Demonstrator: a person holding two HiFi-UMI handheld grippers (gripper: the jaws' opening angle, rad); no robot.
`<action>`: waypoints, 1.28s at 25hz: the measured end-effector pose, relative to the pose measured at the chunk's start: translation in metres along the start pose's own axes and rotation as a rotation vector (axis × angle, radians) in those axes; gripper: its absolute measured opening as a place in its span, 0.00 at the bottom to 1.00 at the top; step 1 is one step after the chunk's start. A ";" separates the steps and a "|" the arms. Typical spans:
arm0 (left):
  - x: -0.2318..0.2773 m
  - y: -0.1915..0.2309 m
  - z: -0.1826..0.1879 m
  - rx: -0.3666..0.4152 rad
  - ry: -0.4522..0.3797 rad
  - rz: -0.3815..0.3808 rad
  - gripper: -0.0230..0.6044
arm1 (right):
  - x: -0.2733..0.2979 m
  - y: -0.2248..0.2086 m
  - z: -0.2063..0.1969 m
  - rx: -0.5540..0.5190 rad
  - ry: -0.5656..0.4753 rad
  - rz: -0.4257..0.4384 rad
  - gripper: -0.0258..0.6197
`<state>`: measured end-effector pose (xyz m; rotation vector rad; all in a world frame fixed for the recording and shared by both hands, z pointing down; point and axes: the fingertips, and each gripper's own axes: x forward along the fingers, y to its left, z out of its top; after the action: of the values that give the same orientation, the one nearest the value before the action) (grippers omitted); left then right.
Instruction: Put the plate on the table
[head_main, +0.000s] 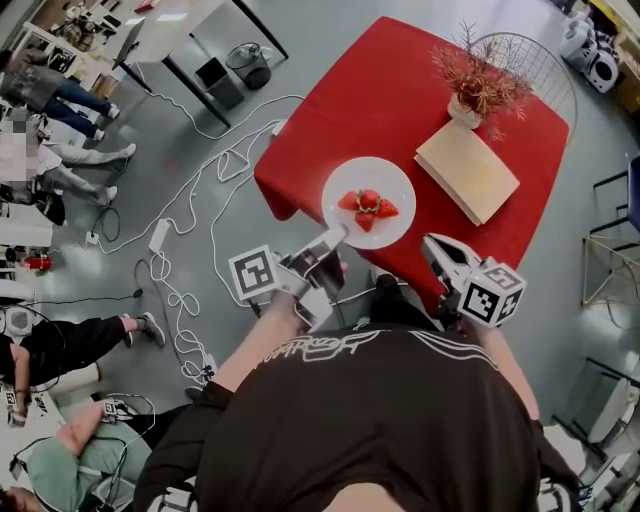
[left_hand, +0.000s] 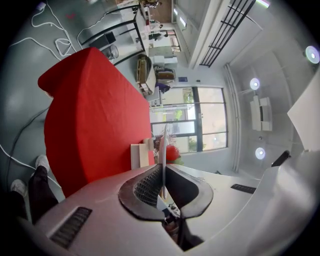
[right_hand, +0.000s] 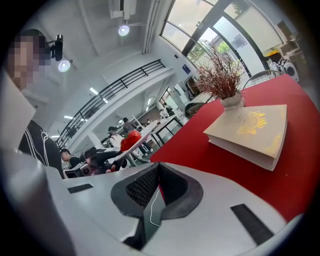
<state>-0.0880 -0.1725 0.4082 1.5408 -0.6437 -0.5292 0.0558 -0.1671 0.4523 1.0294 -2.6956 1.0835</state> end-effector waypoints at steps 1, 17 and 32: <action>0.006 0.000 0.004 0.000 -0.001 -0.001 0.07 | 0.002 -0.004 0.001 0.007 0.003 -0.001 0.05; 0.064 0.019 0.060 0.008 -0.041 0.016 0.07 | 0.030 -0.039 0.002 0.030 0.061 -0.012 0.05; 0.099 0.069 0.084 -0.056 -0.066 0.054 0.07 | 0.036 -0.053 -0.003 0.010 0.097 -0.038 0.05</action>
<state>-0.0779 -0.3024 0.4753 1.4542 -0.7132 -0.5543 0.0596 -0.2134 0.4965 0.9974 -2.5870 1.1111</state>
